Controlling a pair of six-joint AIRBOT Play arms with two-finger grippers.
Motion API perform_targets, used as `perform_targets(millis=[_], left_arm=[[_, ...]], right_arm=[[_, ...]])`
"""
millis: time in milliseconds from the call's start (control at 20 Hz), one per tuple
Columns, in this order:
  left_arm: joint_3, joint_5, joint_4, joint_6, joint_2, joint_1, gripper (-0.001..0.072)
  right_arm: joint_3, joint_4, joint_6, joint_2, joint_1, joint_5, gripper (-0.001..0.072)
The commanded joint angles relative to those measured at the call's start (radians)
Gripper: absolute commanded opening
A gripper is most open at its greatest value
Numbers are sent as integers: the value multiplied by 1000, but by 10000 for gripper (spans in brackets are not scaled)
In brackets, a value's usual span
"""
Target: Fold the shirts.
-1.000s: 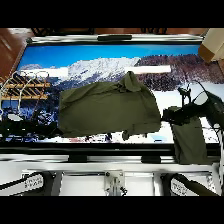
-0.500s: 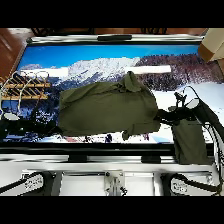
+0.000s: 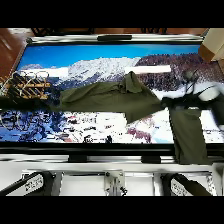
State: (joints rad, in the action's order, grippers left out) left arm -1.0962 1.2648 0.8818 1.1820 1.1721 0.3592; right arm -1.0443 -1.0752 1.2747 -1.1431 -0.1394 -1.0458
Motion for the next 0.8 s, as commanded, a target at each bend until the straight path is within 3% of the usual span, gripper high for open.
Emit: perform_targets(millis=[0, 200, 400, 550, 750], left_arm=[[-441, -19, 0, 40, -121, 31, 27], [-901, -84, 5, 220, -283, 82, 27], [-967, -84, 89, 353, -488, 95, 27], [-943, -37, 217, 361, -575, 95, 27], [-881, 161, 290, 314, -567, 95, 28]], right_arm=[[-240, -10, -50, 266, -1, 75, 80], [-480, -11, -33, 539, -1, 267, 80], [-517, -40, 84, 715, -1, 231, 80], [-517, -125, 148, 747, -1, 127, 81], [-517, -168, 165, 675, -1, -54, 81]])
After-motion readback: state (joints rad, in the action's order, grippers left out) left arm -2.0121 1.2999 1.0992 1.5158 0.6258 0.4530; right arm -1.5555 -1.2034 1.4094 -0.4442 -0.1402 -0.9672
